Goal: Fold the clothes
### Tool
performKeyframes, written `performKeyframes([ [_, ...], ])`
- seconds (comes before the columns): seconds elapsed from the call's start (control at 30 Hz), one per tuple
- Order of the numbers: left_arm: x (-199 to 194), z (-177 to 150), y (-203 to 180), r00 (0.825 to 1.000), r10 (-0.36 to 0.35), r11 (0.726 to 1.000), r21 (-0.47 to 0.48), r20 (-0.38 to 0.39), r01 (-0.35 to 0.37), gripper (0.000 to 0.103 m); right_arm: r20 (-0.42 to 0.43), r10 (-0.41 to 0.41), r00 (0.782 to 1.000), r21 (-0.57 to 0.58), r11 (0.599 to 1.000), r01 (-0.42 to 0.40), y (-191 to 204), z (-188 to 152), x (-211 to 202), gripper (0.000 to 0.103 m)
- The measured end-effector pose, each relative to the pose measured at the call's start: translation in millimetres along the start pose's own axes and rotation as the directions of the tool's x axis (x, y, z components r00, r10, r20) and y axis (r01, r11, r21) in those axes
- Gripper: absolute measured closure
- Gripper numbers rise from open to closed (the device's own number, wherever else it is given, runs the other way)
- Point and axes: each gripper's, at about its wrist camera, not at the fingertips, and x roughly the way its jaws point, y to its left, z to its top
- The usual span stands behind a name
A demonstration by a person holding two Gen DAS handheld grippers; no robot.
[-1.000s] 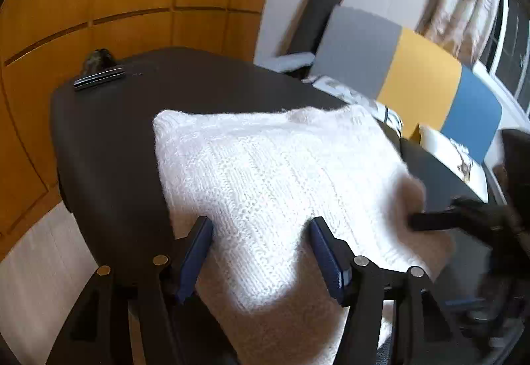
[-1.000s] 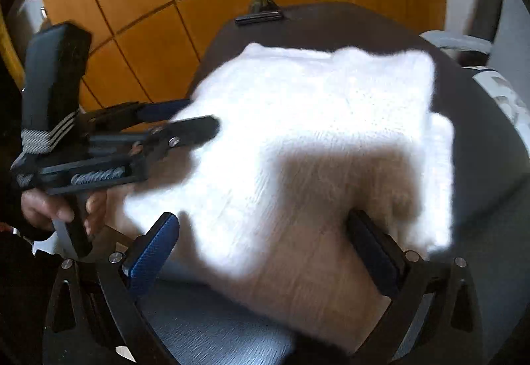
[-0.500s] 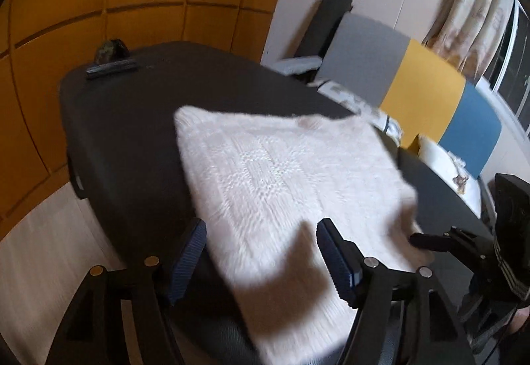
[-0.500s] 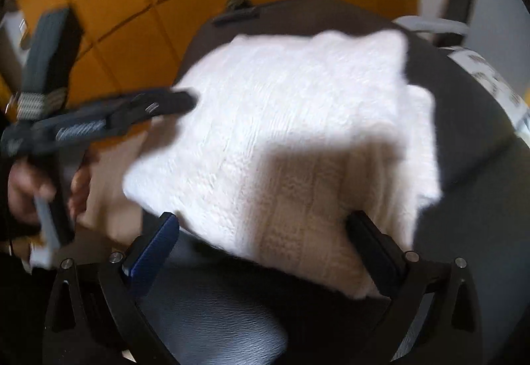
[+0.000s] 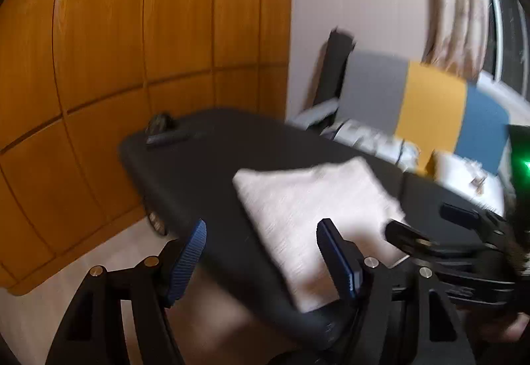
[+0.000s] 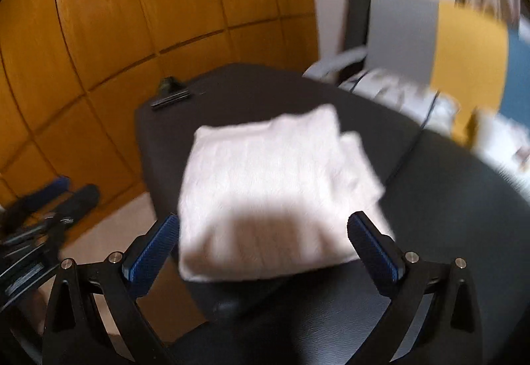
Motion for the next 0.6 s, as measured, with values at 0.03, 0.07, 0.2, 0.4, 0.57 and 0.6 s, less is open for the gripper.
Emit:
performKeyframes([
  [0.03, -4.3, 1.9, -1.6, 1.000, 0.004, 1.000, 0.003, 0.024, -0.004, 0.032, 0.033, -0.034, 0.999, -0.024, 0.999, 0.035, 6.0, 7.3, -6.1, 0.000],
  [0.07, -8.7, 3.8, -3.2, 0.999, 0.008, 1.000, 0.006, 0.048, -0.008, 0.032, 0.063, -0.071, 0.995, -0.044, 0.996, 0.074, 11.5, 14.2, -11.5, 0.000],
  [0.2, -6.1, 11.1, -5.6, 0.998, 0.031, 1.000, -0.004, 0.057, -0.030, 0.032, 0.140, -0.167, 0.976, -0.053, 0.983, 0.176, 20.8, 25.4, -15.8, 0.000],
  [0.4, 4.3, 16.9, -13.3, 0.997, 0.060, 0.997, 0.036, 0.043, -0.062, 0.032, 0.139, -0.174, 0.975, -0.034, 0.983, 0.180, 12.0, 20.8, -9.2, 0.000],
  [0.57, 14.3, 22.2, -12.6, 1.000, -0.005, 1.000, 0.006, 0.003, 0.005, 0.034, 0.118, -0.136, 0.984, -0.025, 0.990, 0.140, 2.5, 17.4, -4.7, 0.000],
  [0.6, 15.8, 22.6, -12.9, 1.000, -0.014, 1.000, 0.003, -0.005, 0.014, 0.037, 0.113, -0.129, 0.985, -0.027, 0.991, 0.133, 2.6, 17.9, -4.0, 0.000],
])
